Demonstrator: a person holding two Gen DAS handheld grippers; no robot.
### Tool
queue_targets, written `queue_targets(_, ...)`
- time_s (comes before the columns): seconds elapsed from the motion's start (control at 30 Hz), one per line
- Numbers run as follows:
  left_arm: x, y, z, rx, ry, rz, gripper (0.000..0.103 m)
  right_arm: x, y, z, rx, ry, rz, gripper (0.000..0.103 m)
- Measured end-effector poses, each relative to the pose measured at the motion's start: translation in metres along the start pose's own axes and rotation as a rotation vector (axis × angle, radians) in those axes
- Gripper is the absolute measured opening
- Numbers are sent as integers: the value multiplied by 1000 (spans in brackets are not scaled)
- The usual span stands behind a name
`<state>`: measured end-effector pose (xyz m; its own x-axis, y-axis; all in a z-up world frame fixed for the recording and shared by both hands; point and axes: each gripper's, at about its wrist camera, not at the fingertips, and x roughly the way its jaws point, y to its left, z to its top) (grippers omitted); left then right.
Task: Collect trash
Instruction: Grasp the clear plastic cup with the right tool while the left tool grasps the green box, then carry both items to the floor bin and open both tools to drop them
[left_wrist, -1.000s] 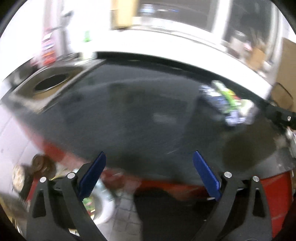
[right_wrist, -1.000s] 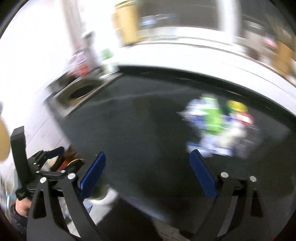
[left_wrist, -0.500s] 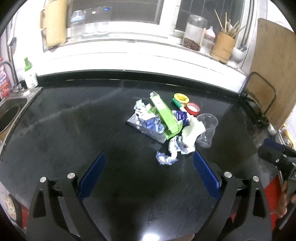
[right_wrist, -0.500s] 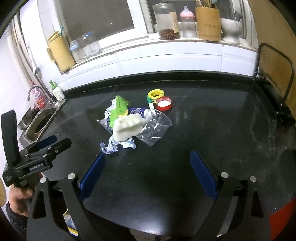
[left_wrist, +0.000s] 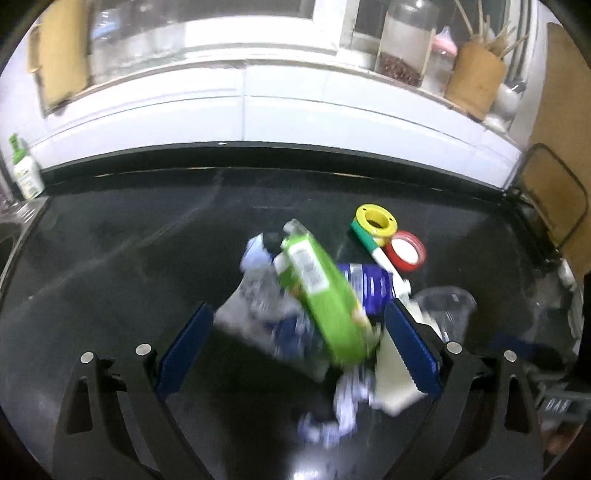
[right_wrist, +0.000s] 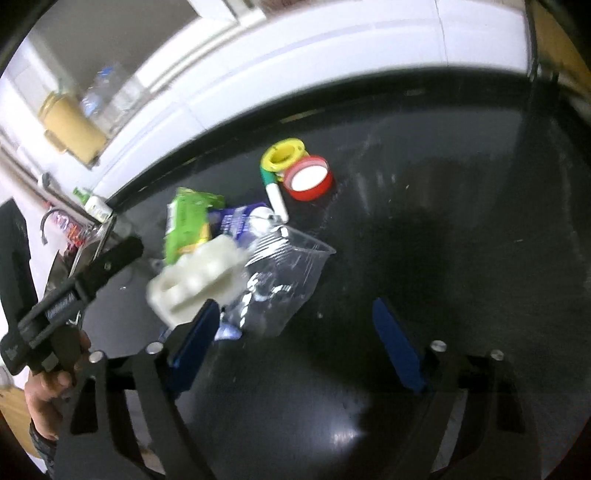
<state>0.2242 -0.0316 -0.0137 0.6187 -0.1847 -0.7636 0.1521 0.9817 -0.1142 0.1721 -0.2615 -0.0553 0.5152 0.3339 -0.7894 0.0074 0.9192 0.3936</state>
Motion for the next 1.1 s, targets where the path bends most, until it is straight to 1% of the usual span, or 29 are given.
queue_targets(0.1,29,-2,16,-15,34,-14,89,21,-3,10,22,33,24,78)
queue_targets(0.13,38,-3,19,-17,48,-18,86,26,-3,14,28,42,36,77)
queue_targets(0.17,48,-2,23,-29,72,-18,79,31,-3,16,29,54,36,74)
queue_targets(0.2,53,-3,24,-33,78,-29,76,37,-1,19,27,66,48,71)
queue_targets(0.23,57,-4,25,-31,84,-45,71,40,-1,20,29,72,59,64)
queue_targets(0.27,63,-5,27,-27,95,-50,54,43,-3,22,36,75,71,62)
queue_targets(0.33,68,-4,27,-39,113,-58,35,45,-4,24,44,70,82,57)
queue_targets(0.37,68,-3,28,-55,106,-74,31,42,-4,25,37,57,78,55)
queue_targets(0.43,63,-6,28,-23,78,-70,27,37,-2,26,20,36,63,48)
queue_targets(0.5,57,-12,30,1,48,-59,24,34,-1,27,1,22,50,46)
queue_targets(0.63,44,-20,34,20,14,-64,23,23,6,29,-30,-14,21,41)
queue_targets(0.73,29,-25,37,35,-16,-67,22,12,12,30,-51,-39,10,39)
queue_targets(0.9,-6,-29,37,56,-67,-68,22,-10,22,28,-91,-82,-16,39)
queue_targets(1.03,-35,-26,24,64,-91,-67,22,-27,32,24,-118,-110,-34,39)
queue_targets(1.1,-56,-22,11,69,-107,-56,22,-34,39,20,-134,-117,-38,39)
